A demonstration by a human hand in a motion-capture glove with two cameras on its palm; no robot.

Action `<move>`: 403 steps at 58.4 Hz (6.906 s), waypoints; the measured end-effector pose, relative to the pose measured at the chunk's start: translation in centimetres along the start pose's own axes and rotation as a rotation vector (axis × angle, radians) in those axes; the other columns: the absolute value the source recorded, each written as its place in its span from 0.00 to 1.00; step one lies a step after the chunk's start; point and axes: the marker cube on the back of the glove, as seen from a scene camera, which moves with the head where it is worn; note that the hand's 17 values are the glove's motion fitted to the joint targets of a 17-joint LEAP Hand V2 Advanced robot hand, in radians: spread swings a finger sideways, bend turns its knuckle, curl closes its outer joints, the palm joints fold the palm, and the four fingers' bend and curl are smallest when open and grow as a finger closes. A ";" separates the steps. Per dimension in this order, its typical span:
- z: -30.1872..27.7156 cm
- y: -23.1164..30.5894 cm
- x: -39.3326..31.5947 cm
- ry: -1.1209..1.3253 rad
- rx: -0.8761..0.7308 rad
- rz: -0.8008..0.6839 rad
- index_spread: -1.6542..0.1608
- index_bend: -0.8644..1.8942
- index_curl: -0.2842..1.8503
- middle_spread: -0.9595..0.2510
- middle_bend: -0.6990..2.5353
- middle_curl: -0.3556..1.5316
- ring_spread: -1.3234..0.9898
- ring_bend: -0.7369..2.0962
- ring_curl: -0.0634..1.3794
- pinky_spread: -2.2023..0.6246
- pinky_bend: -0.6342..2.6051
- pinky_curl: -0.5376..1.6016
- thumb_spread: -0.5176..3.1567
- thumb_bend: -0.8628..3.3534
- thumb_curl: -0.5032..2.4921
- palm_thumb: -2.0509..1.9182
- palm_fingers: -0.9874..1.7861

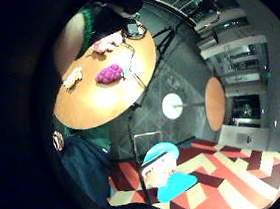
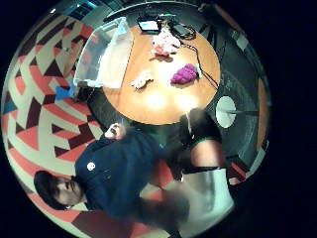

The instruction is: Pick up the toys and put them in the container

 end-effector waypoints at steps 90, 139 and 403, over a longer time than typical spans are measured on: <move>22.5 -17.8 3.2 0.039 -0.407 -0.210 0.78 0.35 0.19 0.78 0.25 0.30 0.56 0.33 0.24 0.77 0.51 0.36 0.47 0.21 0.27 0.62 0.25; 16.9 -15.3 2.4 -0.031 -0.091 -0.228 0.79 0.74 0.40 0.58 0.37 0.39 0.47 0.33 0.18 0.74 0.40 0.31 0.51 0.24 0.29 0.72 0.49; 23.1 -20.5 -17.4 0.068 -0.275 -0.577 0.77 0.35 0.25 0.81 0.24 0.29 0.57 0.31 0.16 0.76 0.48 0.37 0.43 0.20 0.27 0.62 0.21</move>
